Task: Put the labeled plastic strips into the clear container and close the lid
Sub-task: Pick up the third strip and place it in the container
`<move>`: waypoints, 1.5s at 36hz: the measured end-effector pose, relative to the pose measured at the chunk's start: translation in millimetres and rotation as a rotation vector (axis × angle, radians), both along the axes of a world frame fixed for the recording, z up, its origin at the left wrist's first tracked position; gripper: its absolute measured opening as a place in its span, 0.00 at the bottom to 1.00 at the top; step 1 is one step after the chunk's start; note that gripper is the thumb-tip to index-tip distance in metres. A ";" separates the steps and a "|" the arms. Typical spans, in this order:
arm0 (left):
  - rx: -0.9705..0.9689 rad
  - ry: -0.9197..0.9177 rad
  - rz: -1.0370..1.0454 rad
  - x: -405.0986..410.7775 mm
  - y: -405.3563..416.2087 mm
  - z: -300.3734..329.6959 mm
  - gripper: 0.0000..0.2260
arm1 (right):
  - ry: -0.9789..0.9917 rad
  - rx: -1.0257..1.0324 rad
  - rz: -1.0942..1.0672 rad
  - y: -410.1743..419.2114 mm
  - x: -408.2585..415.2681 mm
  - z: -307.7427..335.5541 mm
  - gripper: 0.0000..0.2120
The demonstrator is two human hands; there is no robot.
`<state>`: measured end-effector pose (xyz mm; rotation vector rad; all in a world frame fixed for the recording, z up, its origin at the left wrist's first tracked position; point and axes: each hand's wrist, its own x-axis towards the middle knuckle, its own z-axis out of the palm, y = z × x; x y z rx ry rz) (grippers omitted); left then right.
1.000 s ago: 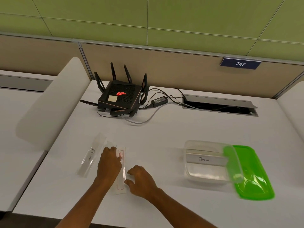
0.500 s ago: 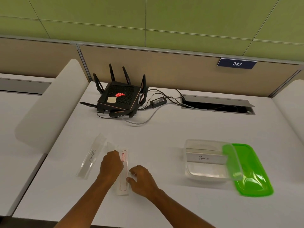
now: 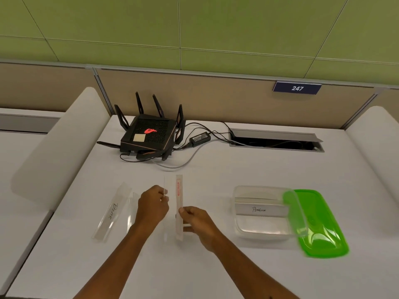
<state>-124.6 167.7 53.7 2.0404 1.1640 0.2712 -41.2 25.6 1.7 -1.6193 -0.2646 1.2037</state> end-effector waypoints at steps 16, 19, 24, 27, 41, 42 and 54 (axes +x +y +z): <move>-0.341 -0.323 0.023 48.4 -35.9 22.7 0.06 | -0.001 0.207 0.000 -59.7 69.7 41.2 0.22; -0.390 -0.373 0.016 59.2 -48.0 27.4 0.06 | -0.006 0.213 0.066 -69.9 84.5 51.5 0.26; -0.454 -0.452 -0.019 76.1 -69.0 34.0 0.06 | -0.010 0.232 0.156 -91.8 108.7 64.0 0.25; -0.456 -0.478 -0.038 85.8 -82.3 36.5 0.06 | -0.056 0.214 0.193 -103.9 121.5 69.7 0.28; -0.472 -0.542 0.018 121.9 -111.4 44.1 0.07 | -0.489 0.040 0.249 -171.3 183.9 79.4 0.30; -0.463 -0.535 0.017 122.8 -110.7 44.1 0.07 | -0.552 0.013 0.259 -177.0 188.5 78.4 0.31; -0.419 -0.339 -0.101 134.2 -144.1 28.9 0.05 | -1.204 -0.388 0.479 -230.7 218.3 52.2 0.34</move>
